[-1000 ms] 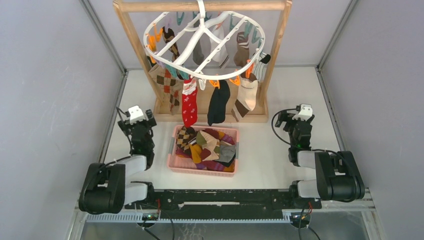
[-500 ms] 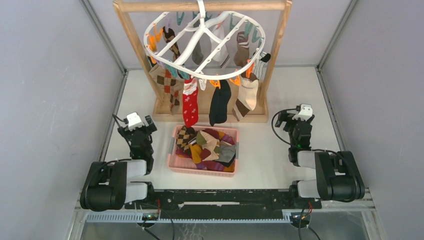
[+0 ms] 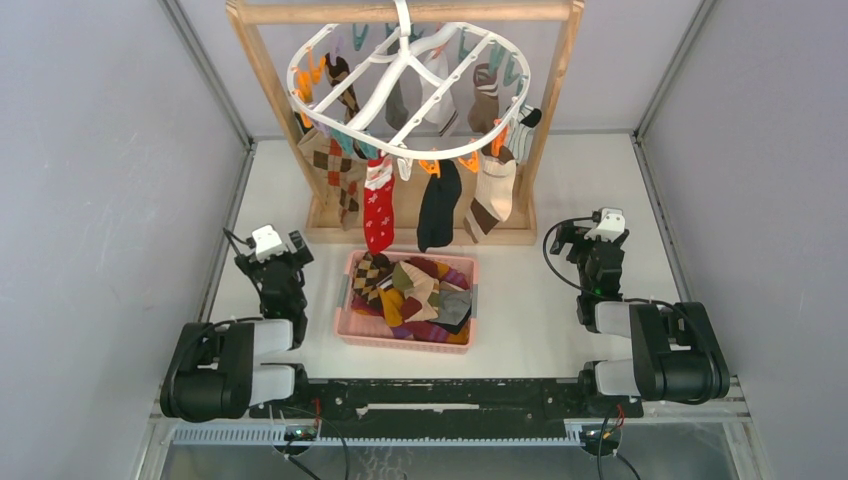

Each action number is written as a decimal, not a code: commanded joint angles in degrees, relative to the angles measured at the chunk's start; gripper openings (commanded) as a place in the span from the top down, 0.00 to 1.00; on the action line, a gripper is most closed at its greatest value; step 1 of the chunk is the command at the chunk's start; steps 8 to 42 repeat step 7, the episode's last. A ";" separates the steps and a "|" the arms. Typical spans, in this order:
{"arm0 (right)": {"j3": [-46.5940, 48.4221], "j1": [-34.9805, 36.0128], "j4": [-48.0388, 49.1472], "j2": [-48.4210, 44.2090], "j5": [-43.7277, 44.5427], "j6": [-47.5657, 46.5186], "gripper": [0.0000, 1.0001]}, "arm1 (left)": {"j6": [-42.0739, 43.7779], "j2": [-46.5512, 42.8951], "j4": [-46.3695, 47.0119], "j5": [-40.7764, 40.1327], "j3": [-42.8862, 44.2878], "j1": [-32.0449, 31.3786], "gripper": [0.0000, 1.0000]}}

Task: Remove the socks clipped to the hanger
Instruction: Reset both arms

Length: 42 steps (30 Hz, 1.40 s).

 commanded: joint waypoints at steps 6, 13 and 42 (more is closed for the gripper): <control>1.86 -0.14 0.81 0.28 -5.48 -0.84 0.01 | -0.63 -0.16 1.46 0.50 2.56 0.33 0.00; 1.82 -0.15 0.86 0.28 -5.60 -0.84 0.00 | -0.62 -0.19 1.44 0.50 2.58 0.33 0.00; 1.82 -0.15 0.86 0.28 -5.60 -0.84 0.00 | -0.62 -0.19 1.44 0.50 2.58 0.33 0.00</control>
